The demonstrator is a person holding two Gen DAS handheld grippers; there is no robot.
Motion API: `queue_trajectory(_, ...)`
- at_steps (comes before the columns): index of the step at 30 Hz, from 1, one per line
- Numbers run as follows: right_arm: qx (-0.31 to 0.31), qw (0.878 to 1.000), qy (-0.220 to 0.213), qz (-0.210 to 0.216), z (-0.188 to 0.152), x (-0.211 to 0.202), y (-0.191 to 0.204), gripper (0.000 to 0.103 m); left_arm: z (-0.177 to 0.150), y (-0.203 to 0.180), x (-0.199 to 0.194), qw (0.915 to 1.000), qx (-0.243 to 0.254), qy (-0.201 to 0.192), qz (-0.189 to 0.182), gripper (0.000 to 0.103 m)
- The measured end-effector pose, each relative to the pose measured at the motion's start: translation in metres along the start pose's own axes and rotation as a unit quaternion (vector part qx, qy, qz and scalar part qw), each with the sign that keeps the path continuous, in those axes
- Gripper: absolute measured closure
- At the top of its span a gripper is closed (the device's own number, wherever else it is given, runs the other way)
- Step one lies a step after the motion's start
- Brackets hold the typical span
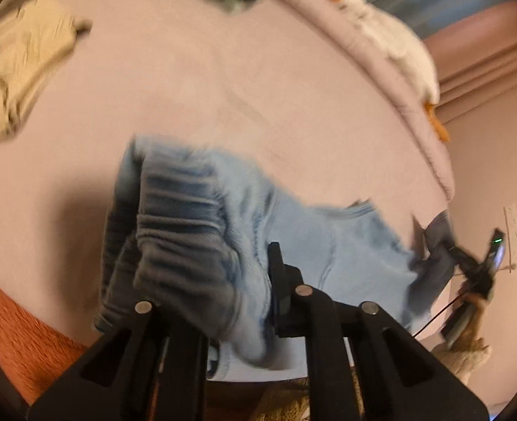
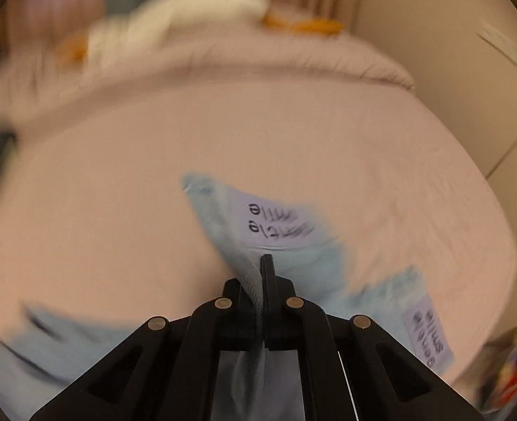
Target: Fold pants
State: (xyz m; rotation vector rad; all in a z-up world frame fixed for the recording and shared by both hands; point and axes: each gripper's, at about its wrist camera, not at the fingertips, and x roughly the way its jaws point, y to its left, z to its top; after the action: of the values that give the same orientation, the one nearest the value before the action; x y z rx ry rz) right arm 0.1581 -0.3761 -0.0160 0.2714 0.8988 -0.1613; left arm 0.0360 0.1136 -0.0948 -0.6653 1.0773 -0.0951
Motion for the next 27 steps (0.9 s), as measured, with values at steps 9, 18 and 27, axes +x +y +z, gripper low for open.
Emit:
queue_trajectory(9,0.212,0.975,-0.064,0.035,-0.067,-0.058,-0.139,0.100,-0.033,0.011,-0.015,0.9992,0.025,0.030,0.006,0.089)
queue_trajectory(18,0.287,0.956,0.059,0.013,-0.144,0.009,-0.180,0.099,-0.042,0.019,0.019,0.9965,0.015,0.059,0.058,0.085)
queue_trajectory(27,0.288,0.957,0.028,-0.011,-0.159,-0.008,-0.177,0.082,-0.046,0.027,0.008,0.9969,-0.014,0.058,0.050,0.079)
